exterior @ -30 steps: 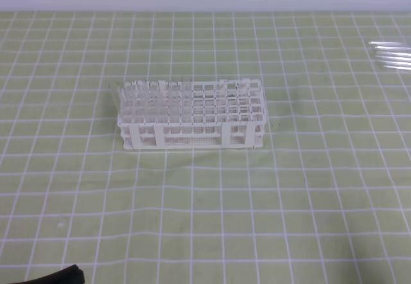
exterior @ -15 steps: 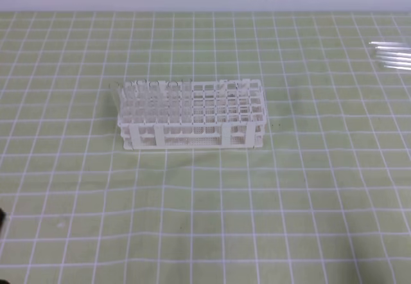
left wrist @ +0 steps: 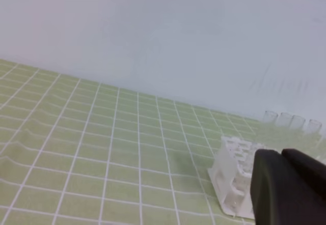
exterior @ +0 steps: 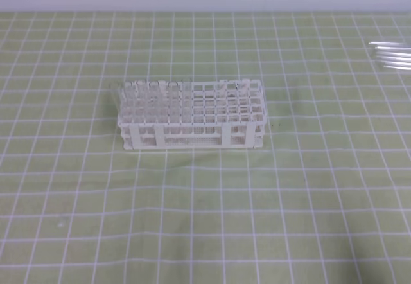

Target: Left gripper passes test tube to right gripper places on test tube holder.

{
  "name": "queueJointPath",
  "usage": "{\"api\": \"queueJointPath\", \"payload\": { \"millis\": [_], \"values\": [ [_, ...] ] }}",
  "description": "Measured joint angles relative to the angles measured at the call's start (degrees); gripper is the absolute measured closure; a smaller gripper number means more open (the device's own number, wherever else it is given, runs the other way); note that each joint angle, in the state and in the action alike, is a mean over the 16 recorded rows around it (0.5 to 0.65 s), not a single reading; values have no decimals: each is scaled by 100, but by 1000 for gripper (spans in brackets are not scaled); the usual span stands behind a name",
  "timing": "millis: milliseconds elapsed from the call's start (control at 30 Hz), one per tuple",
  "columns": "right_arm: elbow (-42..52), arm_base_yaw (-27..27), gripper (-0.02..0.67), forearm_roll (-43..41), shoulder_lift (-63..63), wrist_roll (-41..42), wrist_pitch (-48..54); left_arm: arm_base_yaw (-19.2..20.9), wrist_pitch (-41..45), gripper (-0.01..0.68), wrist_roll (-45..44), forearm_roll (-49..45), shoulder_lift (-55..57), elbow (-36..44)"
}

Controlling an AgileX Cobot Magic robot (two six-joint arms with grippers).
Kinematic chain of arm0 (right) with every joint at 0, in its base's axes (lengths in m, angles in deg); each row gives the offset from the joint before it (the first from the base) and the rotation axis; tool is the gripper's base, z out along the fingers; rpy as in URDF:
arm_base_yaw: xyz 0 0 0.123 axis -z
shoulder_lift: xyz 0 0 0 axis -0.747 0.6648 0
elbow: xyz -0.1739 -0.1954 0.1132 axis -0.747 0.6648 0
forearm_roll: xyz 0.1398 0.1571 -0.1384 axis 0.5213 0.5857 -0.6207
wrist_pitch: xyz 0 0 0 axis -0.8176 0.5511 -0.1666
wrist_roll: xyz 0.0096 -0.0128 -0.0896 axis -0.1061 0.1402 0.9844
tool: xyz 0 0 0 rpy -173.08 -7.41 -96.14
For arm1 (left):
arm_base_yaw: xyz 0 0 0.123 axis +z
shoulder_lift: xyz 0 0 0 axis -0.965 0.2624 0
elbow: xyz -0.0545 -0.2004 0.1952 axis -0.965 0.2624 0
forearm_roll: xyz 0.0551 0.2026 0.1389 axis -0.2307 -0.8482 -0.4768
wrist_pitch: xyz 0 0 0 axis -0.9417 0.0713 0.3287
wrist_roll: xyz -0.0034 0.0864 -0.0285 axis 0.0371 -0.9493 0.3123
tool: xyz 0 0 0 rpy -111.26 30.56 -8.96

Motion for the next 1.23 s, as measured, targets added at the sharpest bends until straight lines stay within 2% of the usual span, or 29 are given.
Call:
{"api": "queueJointPath", "payload": {
  "millis": [167, 633, 1233],
  "values": [
    [0, 0, 664, 0, 0, 0, -1, 5, 391, 676, -390, 273, -14, -7],
    [0, 0, 664, 0, 2, 0, -1, 5, 1291, 675, -2627, 1449, -50, 28],
    [0, 0, 664, 0, 3, 0, -1, 5, 1503, 676, -2808, 1509, -53, 19]
  ]
}}
